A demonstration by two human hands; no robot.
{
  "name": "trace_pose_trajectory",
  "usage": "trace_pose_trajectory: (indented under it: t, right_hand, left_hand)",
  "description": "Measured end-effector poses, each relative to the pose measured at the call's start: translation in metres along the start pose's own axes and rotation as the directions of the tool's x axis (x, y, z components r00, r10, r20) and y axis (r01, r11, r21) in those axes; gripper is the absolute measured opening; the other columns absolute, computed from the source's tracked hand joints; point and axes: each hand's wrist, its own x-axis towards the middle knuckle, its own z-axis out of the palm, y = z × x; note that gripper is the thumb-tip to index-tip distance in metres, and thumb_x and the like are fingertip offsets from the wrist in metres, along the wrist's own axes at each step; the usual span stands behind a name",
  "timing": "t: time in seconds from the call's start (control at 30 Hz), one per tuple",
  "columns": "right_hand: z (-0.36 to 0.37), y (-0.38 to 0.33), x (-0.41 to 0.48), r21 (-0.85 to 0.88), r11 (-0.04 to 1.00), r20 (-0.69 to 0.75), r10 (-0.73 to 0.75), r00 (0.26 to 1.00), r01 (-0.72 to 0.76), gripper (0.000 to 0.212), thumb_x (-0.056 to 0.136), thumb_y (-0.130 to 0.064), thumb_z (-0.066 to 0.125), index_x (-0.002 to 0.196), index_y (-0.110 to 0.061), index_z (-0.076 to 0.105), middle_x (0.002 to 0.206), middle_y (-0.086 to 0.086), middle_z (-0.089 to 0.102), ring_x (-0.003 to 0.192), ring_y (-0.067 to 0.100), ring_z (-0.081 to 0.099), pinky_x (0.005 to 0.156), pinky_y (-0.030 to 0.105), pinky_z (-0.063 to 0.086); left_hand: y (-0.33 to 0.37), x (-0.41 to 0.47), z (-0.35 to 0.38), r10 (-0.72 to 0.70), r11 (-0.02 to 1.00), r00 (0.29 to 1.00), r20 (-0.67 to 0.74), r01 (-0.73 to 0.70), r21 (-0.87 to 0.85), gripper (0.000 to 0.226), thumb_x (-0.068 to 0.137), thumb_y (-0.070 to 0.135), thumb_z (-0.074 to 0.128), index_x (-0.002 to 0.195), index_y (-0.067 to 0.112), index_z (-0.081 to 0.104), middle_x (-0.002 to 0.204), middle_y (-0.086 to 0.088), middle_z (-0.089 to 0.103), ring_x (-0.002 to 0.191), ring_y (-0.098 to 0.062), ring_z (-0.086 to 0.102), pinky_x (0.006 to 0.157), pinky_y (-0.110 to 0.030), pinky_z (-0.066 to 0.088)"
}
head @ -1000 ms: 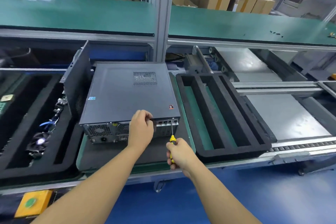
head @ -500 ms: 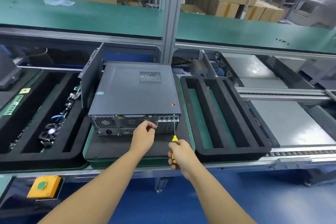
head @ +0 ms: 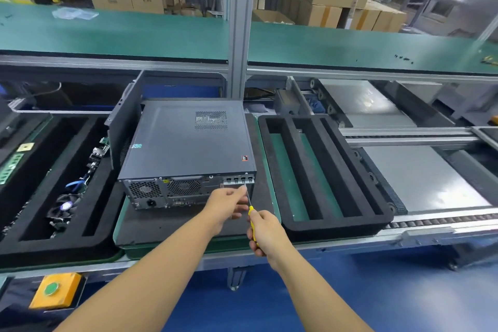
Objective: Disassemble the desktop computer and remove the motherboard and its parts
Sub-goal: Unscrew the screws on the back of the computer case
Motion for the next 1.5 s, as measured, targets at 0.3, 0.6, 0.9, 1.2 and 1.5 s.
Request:
trace_pose_trajectory:
  t: [0.3,0.6,0.9,1.2,1.5]
  right_hand:
    - [0.006,-0.004,0.028,0.018,0.999,-0.102,0.032,0.994,-0.03,0.032,0.103,-0.04,0.039,0.107,-0.013,0.056,0.067,-0.002,0.049,0.046,0.01,0.035,0.042,0.02,0.024]
    - [0.012,-0.004,0.034,0.072,0.997,-0.151,0.025,0.988,-0.014,0.03,0.103,-0.035,0.042,0.105,-0.01,0.059,0.061,-0.003,0.043,0.044,0.009,0.03,0.039,0.018,0.024]
    - [0.016,-0.004,0.031,0.075,0.997,-0.169,0.019,0.985,-0.006,0.027,0.103,-0.033,0.042,0.103,-0.013,0.059,0.061,-0.004,0.043,0.043,0.007,0.03,0.039,0.018,0.026]
    - [0.016,-0.011,0.033,0.136,0.991,-0.181,0.04,0.983,-0.016,0.028,0.103,-0.03,0.042,0.104,-0.008,0.06,0.064,0.0,0.045,0.044,0.009,0.03,0.04,0.019,0.023]
    - [0.019,-0.01,0.044,-0.17,0.985,-0.274,-0.035,0.961,-0.012,0.028,0.097,-0.034,0.053,0.078,-0.014,0.055,0.076,0.007,0.063,0.061,0.017,0.048,0.057,0.03,0.038]
  left_hand:
    - [-0.001,0.044,0.007,-0.091,0.987,0.988,0.124,0.106,-0.118,0.012,0.094,0.008,0.065,0.084,0.007,0.071,0.077,-0.008,0.07,0.06,-0.012,0.063,0.055,-0.024,0.052]
    - [-0.012,0.058,-0.001,-0.058,0.98,0.985,0.165,0.087,-0.177,0.009,0.091,0.011,0.07,0.097,0.005,0.072,0.082,-0.012,0.075,0.073,-0.018,0.07,0.065,-0.029,0.057]
    - [-0.011,0.054,-0.003,-0.036,0.975,0.982,0.187,0.075,-0.21,0.016,0.091,0.011,0.07,0.103,0.001,0.07,0.082,-0.013,0.074,0.074,-0.018,0.07,0.066,-0.029,0.058]
    - [-0.002,0.052,0.001,-0.059,0.961,0.981,0.183,0.105,-0.254,0.012,0.093,0.008,0.067,0.101,-0.002,0.07,0.079,-0.012,0.072,0.067,-0.015,0.067,0.061,-0.025,0.058]
    - [0.002,0.049,0.005,-0.151,0.958,0.971,0.187,0.19,-0.214,0.012,0.084,0.01,0.077,0.088,0.002,0.069,0.065,-0.006,0.064,0.053,-0.012,0.059,0.052,-0.026,0.052]
